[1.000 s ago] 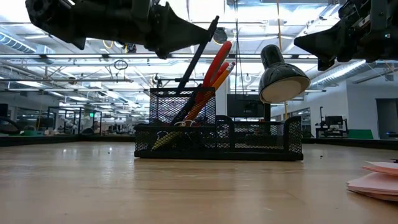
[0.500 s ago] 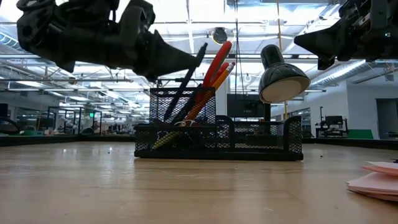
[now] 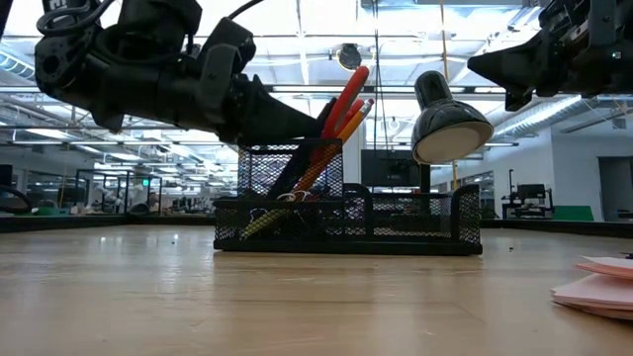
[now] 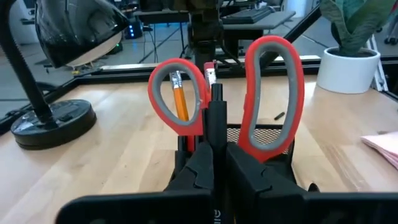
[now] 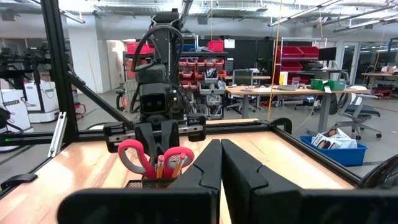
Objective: Pick and place office supplies into organizer
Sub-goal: Put the black pen into the black desk organizer, then put the top pink sticky notes into the black desk organizer
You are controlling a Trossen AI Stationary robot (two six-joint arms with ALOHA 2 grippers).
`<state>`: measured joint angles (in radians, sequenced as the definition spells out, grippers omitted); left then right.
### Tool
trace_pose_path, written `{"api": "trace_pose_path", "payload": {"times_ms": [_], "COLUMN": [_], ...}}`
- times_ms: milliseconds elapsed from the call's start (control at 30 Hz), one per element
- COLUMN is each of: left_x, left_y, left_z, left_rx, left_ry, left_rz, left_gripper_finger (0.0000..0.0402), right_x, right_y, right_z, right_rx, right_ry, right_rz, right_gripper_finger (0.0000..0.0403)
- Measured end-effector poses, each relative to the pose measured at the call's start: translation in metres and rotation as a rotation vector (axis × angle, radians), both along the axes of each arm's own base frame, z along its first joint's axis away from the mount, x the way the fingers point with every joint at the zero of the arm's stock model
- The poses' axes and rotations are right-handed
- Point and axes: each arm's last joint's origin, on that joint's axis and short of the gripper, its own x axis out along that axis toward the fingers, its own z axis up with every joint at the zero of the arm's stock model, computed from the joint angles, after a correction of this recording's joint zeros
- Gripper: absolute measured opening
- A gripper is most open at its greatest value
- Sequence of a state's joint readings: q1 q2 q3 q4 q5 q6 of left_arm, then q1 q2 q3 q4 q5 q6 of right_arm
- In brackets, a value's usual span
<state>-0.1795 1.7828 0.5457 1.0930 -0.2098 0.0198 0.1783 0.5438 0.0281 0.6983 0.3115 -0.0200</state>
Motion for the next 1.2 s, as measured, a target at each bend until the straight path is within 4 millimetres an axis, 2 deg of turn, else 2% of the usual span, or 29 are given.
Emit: {"api": "trace_pose_path", "payload": {"times_ms": [467, 667, 800, 933, 1067, 1200], "left_x": [0.000, -0.004, -0.019, -0.034, -0.042, -0.047], "left_y": [0.002, -0.001, -0.010, -0.033, -0.065, -0.098], "left_z": [0.002, 0.021, 0.055, 0.093, 0.111, 0.123], "left_rx": [0.006, 0.040, 0.038, 0.038, 0.057, -0.021], "left_ry": [-0.021, -0.068, -0.103, 0.032, 0.228, 0.240], "left_rz": [0.059, 0.052, 0.078, 0.090, 0.077, 0.008], "left_gripper_finger": [0.0165, 0.0195, 0.0196, 0.0183, 0.0129, 0.0051], "right_x": [0.000, 0.000, 0.000, 0.000, 0.000, 0.000], "right_y": [0.000, 0.000, 0.000, 0.000, 0.000, 0.000], "right_z": [0.000, -0.001, -0.001, -0.002, -0.003, -0.003], "right_rx": [-0.003, -0.003, -0.004, -0.007, -0.008, -0.005], "right_ry": [0.003, 0.006, 0.008, 0.025, 0.030, 0.030], "right_rz": [0.000, -0.001, 0.000, -0.001, -0.001, 0.000], "right_gripper_finger": [0.0002, 0.0002, 0.0002, 0.0002, 0.0002, 0.0002]}}
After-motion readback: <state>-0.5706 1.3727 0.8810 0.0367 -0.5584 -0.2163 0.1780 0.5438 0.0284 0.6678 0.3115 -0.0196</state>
